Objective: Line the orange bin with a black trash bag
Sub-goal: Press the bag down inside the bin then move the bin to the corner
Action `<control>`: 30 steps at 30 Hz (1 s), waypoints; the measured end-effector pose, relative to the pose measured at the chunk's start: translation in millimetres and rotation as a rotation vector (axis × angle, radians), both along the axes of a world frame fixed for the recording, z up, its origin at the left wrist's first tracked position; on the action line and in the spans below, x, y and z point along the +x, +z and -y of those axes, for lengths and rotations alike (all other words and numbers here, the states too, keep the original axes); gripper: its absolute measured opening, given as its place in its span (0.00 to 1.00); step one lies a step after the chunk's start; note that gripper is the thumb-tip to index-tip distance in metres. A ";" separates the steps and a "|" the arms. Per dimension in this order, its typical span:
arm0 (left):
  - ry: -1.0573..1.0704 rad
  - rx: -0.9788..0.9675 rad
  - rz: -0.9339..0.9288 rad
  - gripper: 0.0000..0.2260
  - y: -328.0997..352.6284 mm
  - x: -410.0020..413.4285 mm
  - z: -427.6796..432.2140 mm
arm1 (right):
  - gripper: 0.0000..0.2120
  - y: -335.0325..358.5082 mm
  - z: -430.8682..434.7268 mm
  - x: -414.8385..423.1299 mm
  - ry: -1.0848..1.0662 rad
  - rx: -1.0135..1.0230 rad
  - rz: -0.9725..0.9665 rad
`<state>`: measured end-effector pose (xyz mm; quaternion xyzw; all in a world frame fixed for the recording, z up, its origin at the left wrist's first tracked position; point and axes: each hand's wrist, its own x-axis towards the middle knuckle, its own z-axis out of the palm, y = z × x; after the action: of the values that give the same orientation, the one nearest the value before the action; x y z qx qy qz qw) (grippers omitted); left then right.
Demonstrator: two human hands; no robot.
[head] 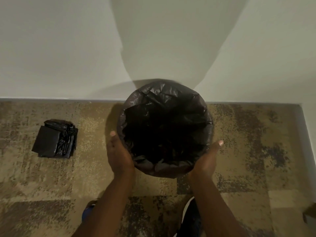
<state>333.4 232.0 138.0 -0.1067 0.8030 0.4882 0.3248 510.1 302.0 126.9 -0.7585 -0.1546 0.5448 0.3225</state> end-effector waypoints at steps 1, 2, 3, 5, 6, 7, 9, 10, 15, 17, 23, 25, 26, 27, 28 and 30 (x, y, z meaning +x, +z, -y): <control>-0.050 0.008 0.012 0.22 0.6 -5.2 1.8 | 0.38 6.9 -0.7 0.5 0.047 0.013 0.006; -0.095 0.017 0.038 0.15 1.4 -9.3 3.1 | 0.35 7.3 -0.6 4.6 0.131 0.020 0.043; -0.139 0.008 0.063 0.09 1.3 -12.5 4.6 | 0.27 12.8 -0.4 6.5 0.213 0.033 0.087; -0.206 -0.024 0.072 0.08 4.9 -15.8 6.1 | 0.05 18.7 -1.3 11.9 0.294 0.044 0.157; -0.206 -0.028 0.086 0.10 8.2 -17.1 6.1 | 0.05 19.0 -3.1 14.7 0.291 0.062 0.171; -0.200 -0.020 0.100 0.12 13.2 -18.5 5.2 | 0.06 24.5 -4.7 14.4 0.307 0.064 0.185; -0.207 -0.006 0.121 0.14 26.6 -21.3 2.8 | 0.05 36.2 -7.8 14.4 0.339 0.050 0.224; -0.217 -0.001 0.125 0.14 33.8 -22.3 1.5 | 0.05 39.6 -8.5 16.6 0.351 0.054 0.231; -0.311 0.003 0.103 0.12 78.1 -26.1 -0.7 | 0.09 84.4 -6.7 23.2 0.311 0.072 0.193; -0.340 0.006 0.104 0.12 100.6 -24.6 -4.1 | 0.08 105.1 -5.3 27.4 0.275 0.075 0.171; -0.428 0.046 0.084 0.15 168.1 -7.3 -24.2 | 0.09 162.0 -1.8 47.9 0.152 0.102 0.124; -0.454 0.051 0.067 0.15 185.2 2.8 -34.1 | 0.09 177.0 -5.2 59.4 0.112 0.107 0.114; -0.463 0.056 0.060 0.15 193.1 9.6 -39.4 | 0.09 183.9 -7.4 66.3 0.097 0.107 0.112; -0.469 0.057 0.055 0.15 199.8 17.3 -44.9 | 0.08 190.1 -10.0 73.9 0.083 0.110 0.113; -0.471 0.062 0.048 0.15 205.3 26.0 -50.9 | 0.07 195.2 -12.9 82.3 0.074 0.114 0.117; -0.481 0.071 0.032 0.14 215.6 45.5 -64.0 | 0.07 205.3 -19.7 101.5 0.056 0.130 0.117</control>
<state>378.9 296.0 353.6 0.0914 0.7824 0.4230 0.4478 611.6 321.7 332.2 -0.7619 -0.2292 0.4972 0.3461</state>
